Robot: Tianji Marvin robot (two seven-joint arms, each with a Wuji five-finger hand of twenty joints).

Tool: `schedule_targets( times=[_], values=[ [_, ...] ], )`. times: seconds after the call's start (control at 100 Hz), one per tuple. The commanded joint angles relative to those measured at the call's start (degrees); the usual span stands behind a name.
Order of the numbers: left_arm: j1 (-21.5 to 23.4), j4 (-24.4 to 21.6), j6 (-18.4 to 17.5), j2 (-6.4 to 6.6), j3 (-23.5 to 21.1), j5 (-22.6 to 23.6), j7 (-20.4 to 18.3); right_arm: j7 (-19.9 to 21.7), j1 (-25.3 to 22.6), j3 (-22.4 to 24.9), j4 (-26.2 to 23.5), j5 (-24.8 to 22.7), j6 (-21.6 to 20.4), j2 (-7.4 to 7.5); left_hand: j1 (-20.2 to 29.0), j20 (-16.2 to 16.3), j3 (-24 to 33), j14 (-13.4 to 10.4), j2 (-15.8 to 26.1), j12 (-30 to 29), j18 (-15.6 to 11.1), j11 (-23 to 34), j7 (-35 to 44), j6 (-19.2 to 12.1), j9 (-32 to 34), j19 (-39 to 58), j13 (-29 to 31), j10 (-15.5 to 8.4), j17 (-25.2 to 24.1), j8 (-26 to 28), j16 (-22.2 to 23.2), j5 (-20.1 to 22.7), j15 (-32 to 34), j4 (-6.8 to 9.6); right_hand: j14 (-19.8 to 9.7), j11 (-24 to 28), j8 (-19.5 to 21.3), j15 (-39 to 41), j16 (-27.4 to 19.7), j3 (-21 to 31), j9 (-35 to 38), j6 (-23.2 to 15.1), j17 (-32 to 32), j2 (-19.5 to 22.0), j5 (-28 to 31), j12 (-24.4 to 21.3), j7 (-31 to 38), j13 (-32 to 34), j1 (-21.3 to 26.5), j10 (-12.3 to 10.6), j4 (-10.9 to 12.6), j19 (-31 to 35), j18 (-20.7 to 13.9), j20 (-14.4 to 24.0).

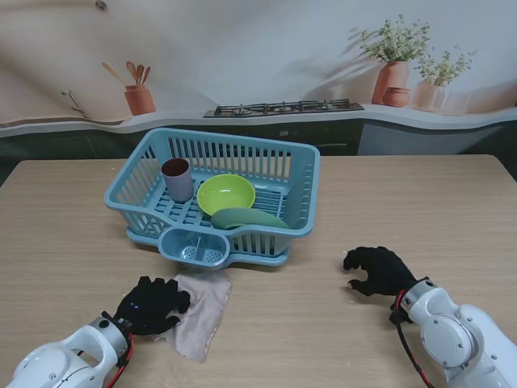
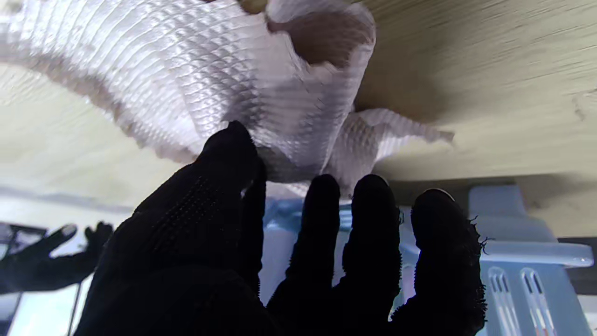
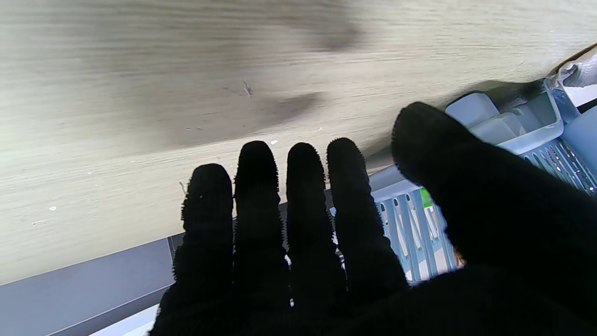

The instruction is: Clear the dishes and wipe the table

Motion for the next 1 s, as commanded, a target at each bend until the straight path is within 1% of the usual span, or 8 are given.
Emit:
schedule_targets(
  times=[0.0, 0.15, 0.31, 0.53, 0.69, 0.81, 0.86, 0.99],
  values=[
    [-0.27, -0.84, 0.44, -0.05, 0.65, -1.76, -1.27, 0.73, -0.2, 0.01, 0.03, -0.26, -0.18, -0.02, -1.48, -2.84, 0.98, 0.43, -2.09, -4.8, 4.08, -4.72, -1.59, -1.89, -1.96, -3.24, -3.56, -2.11, -5.68, -1.82, -4.54, 0.04, -6.25, -2.23, 0.75, -0.45, 0.02, -0.35, -0.52, 1.01, -0.5, -0.5, -0.6, 0.09, 0.61, -0.87, -0.03, -0.71, 0.55, 0.23, 1.28, 0.2, 1.41, 0.4],
    [-2.68, 0.3, 2.29, 0.35, 3.2, -3.17, -5.62, 0.86, -0.15, -0.09, 0.06, -0.2, -0.18, 0.0, -6.42, -9.58, 10.09, -1.01, -2.66, -10.01, 4.0, -12.77, -11.88, -1.71, -1.69, -7.67, -5.28, -4.08, -11.16, -6.23, -12.71, 1.16, -19.87, -3.03, 0.73, -0.52, 0.06, -0.44, -0.57, 1.0, -0.44, -0.57, -0.66, 0.04, 0.79, -0.9, -0.03, -0.63, 0.57, 0.22, 1.28, 0.07, 1.37, 0.45],
    [-6.5, 2.25, 5.62, 0.97, 7.32, -5.16, -11.27, 0.95, -0.21, -0.17, 0.02, -0.11, 0.05, -0.01, -10.34, -17.23, 15.66, -3.65, -2.13, -12.71, 3.73, -17.98, -16.25, -2.33, -3.98, -17.01, -8.95, -5.79, -15.3, -7.57, -19.75, -0.34, -30.39, -0.04, 0.67, -0.55, 0.09, -0.46, -0.58, 0.93, -0.41, -0.65, -0.72, 0.02, 0.89, -0.92, -0.05, -0.62, 0.5, 0.22, 1.26, 0.03, 1.61, 0.52],
    [-9.91, 4.05, 9.39, 1.61, 11.03, -5.85, -16.56, 0.9, -0.21, -0.13, 0.06, -0.06, -0.02, -0.02, -7.93, -16.6, 18.17, -0.59, -3.77, -12.05, 3.75, -16.64, -15.06, -1.75, -6.75, -13.49, -9.51, -3.73, -12.97, -7.03, -17.47, 0.37, -27.88, -0.66, 0.68, -0.57, 0.12, -0.5, -0.6, 0.93, -0.4, -0.69, -0.78, 0.11, 0.99, -0.92, -0.09, -0.61, 0.53, 0.22, 1.27, -0.07, 1.66, 0.61],
    [-10.77, 4.65, 12.74, 1.84, 12.32, -3.93, -19.39, 0.71, -0.22, -0.12, 0.09, -0.04, -0.06, -0.05, -2.29, -10.39, 20.19, 3.65, -6.94, -10.79, 2.55, -13.93, -14.24, 1.93, -5.85, -4.4, -5.05, 0.01, -3.87, -7.6, -12.99, 4.51, -18.62, -2.69, 0.67, -0.76, 0.16, -0.49, -0.6, 0.94, -0.22, -0.79, -0.78, 0.1, 1.12, -1.01, -0.08, -0.53, 0.54, 0.24, 1.28, -0.11, 1.74, 0.67],
    [-10.3, 4.68, 14.33, 1.85, 12.15, -0.76, -20.54, 0.64, -0.19, -0.09, 0.11, -0.05, -0.14, -0.06, 2.4, -8.28, 23.67, 6.19, -10.04, -9.71, -1.41, -11.71, -14.27, 5.88, -2.18, 0.12, 0.22, 3.41, 6.15, -9.27, -10.65, 9.07, -11.43, -3.14, 0.64, -0.78, 0.18, -0.5, -0.6, 0.94, -0.22, -0.78, -0.79, 0.19, 1.14, -1.01, -0.12, -0.54, 0.46, 0.24, 1.28, -0.15, 1.76, 0.71],
    [-10.0, 4.93, 14.42, 1.77, 11.81, 0.26, -19.89, 0.59, -0.18, -0.1, 0.13, -0.05, -0.15, -0.06, 4.8, -8.98, 25.66, 6.73, -11.55, -9.18, -3.82, -10.54, -14.13, 7.83, 0.57, 1.79, 3.78, 4.63, 11.21, -10.07, -9.72, 11.58, -8.56, -3.3, 0.65, -0.8, 0.2, -0.48, -0.59, 0.98, -0.18, -0.76, -0.77, 0.17, 1.23, -1.02, -0.08, -0.46, 0.53, 0.24, 1.29, -0.12, 1.85, 0.74],
    [-8.48, 5.46, 13.95, 1.44, 9.9, 2.68, -16.24, 0.65, -0.18, -0.11, 0.11, -0.05, -0.13, -0.05, 10.35, -18.0, 29.58, 9.26, -13.47, -3.85, -6.39, -13.8, -13.77, 10.43, 12.87, 7.65, 17.75, 6.38, 23.61, -11.54, -5.89, 18.91, -9.13, -3.66, 0.75, -0.93, 0.22, -0.47, -0.59, 0.98, -0.05, -0.87, -0.8, 0.26, 1.28, -1.08, -0.08, -0.43, 0.45, 0.24, 1.29, -0.19, 1.78, 0.75]
  ],
)
